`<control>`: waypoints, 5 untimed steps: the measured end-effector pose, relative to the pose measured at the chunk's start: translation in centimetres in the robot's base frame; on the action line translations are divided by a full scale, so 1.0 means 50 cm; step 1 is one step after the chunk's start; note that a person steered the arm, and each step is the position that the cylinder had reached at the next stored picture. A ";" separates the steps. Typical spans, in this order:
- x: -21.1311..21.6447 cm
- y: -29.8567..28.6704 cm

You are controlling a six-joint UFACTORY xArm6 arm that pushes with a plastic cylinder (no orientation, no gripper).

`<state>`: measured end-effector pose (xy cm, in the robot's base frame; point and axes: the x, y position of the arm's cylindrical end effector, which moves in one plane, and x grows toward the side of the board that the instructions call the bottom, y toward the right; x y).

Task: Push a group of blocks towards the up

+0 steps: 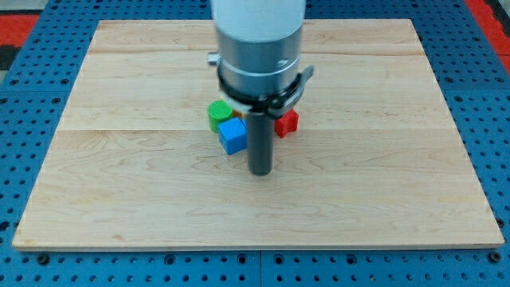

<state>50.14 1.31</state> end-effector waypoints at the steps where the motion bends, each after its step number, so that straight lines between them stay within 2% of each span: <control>1: -0.018 0.079; 3: -0.033 -0.009; 5: -0.095 -0.019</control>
<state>45.38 0.36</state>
